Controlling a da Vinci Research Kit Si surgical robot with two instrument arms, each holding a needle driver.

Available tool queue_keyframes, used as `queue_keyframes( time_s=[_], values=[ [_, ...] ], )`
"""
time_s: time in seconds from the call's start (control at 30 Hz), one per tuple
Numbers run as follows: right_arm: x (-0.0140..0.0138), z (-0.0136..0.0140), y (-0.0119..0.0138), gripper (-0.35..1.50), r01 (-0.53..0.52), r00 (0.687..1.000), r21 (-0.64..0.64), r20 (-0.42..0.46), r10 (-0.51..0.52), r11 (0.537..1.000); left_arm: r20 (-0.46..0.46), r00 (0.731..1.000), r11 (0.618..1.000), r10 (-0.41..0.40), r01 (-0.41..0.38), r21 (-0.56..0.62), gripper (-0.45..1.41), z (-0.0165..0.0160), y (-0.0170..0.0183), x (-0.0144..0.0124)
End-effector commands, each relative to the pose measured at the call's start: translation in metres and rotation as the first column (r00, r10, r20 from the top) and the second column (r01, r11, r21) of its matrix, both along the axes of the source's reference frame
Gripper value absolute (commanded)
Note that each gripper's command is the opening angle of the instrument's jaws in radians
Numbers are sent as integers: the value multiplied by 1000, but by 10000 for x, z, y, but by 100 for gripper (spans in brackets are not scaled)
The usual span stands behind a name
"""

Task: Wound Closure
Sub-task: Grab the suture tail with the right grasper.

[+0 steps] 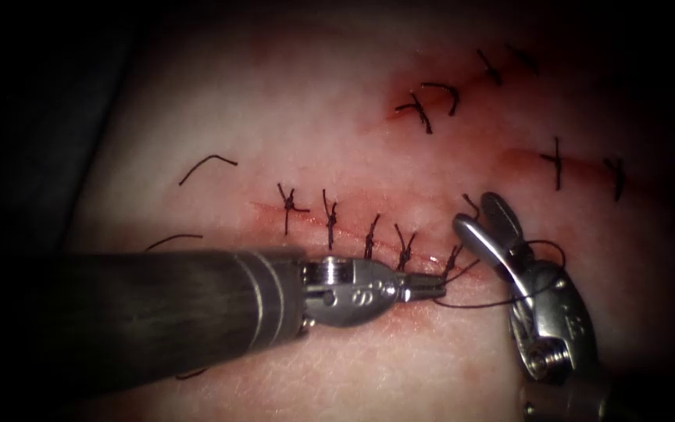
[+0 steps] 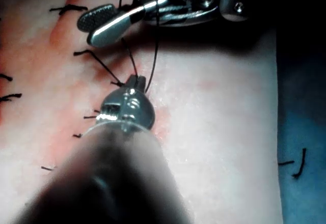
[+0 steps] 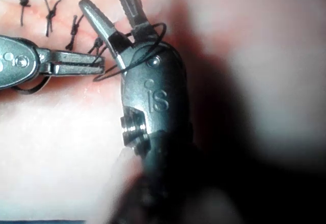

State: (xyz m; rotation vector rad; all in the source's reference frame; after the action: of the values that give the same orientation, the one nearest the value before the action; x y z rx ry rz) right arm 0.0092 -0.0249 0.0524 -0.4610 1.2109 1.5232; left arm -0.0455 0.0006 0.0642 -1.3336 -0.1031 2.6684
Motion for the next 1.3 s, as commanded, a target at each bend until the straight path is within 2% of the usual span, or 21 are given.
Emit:
queue_keyframes(
  time_s=[0.03,0.17,0.27,0.4,0.53,0.73,0.93,1.13,1.2,1.23,1.27,1.3],
  values=[
    [6,9,-4,76,-2,1000,5,-4,2,1000,3,1000,1000,1,-1,0,-45,6,-2,-6],
    [7,18,1,93,8,999,31,35,-9,999,2,1000,1000,9,-9,3,-45,8,-4,-12],
    [8,26,2,88,33,997,54,66,-36,998,3,1000,1000,12,-12,5,-45,9,-4,-13],
    [9,35,0,103,57,993,76,98,-65,995,0,1000,1000,17,-17,6,-45,11,-5,-12],
    [14,44,-3,96,69,983,114,162,-87,991,-2,1000,1000,23,-23,7,-45,12,-7,-12],
    [17,45,4,110,41,982,125,176,-63,991,-5,1000,999,31,-31,9,-45,14,-10,-12],
    [22,48,8,101,44,983,121,174,-65,992,-7,999,999,34,-34,9,-45,15,-11,-12],
    [27,50,11,83,42,982,120,176,-63,992,-8,999,999,37,-37,9,-45,15,-12,-11],
    [28,50,11,69,44,982,124,179,-66,991,-8,999,999,38,-38,10,-45,14,-12,-10],
    [30,49,11,-13,64,979,136,182,-88,989,-8,999,999,38,-38,10,-45,14,-13,-9],
    [30,49,10,-35,80,978,140,180,-105,987,-10,999,999,41,-41,11,-45,14,-13,-9],
    [30,49,10,-35,80,978,140,180,-105,987,-10,999,999,41,-41,11,-45,14,-13,-9]
  ],
)
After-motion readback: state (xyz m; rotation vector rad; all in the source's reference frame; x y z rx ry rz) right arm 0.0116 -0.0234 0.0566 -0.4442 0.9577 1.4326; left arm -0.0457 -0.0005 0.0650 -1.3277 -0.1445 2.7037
